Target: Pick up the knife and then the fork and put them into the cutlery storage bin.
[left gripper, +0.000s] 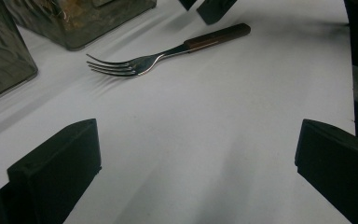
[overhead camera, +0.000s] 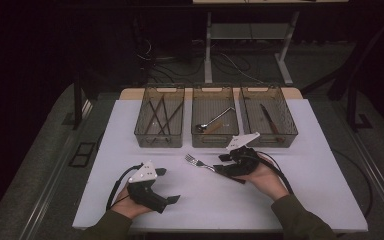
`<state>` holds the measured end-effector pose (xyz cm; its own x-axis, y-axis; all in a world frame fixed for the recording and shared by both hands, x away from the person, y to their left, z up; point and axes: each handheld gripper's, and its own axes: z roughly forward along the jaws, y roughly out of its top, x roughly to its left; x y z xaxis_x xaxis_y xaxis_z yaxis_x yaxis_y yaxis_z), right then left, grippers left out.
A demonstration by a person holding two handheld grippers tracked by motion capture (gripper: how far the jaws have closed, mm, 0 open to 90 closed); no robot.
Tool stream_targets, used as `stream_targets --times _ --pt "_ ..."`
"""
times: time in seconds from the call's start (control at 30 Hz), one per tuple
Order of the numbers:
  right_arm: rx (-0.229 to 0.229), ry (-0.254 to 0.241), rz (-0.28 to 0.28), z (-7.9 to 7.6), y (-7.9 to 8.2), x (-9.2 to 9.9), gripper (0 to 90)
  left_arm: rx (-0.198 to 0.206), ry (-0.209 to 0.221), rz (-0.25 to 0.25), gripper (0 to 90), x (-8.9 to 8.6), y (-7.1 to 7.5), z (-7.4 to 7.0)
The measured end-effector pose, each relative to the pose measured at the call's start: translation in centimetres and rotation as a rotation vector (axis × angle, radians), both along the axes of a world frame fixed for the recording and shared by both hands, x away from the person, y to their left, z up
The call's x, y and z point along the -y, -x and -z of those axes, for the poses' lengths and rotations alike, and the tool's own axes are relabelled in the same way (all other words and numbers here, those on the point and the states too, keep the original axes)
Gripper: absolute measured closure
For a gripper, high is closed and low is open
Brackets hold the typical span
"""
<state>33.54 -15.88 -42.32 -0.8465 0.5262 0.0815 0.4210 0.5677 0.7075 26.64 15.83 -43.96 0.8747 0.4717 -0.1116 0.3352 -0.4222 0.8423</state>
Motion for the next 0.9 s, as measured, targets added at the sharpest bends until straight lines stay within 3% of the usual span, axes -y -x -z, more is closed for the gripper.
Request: stream_targets --times 0.4,0.9 --pt "-0.04 0.069 -0.047 2.0 -0.5 -1.4 71.7 -0.001 -0.005 0.012 0.0 0.1 0.0 0.0" --pt "0.034 0.096 -0.059 2.3 0.2 -1.5 77.2 0.0 -0.011 0.017 0.0 0.1 0.0 0.1"
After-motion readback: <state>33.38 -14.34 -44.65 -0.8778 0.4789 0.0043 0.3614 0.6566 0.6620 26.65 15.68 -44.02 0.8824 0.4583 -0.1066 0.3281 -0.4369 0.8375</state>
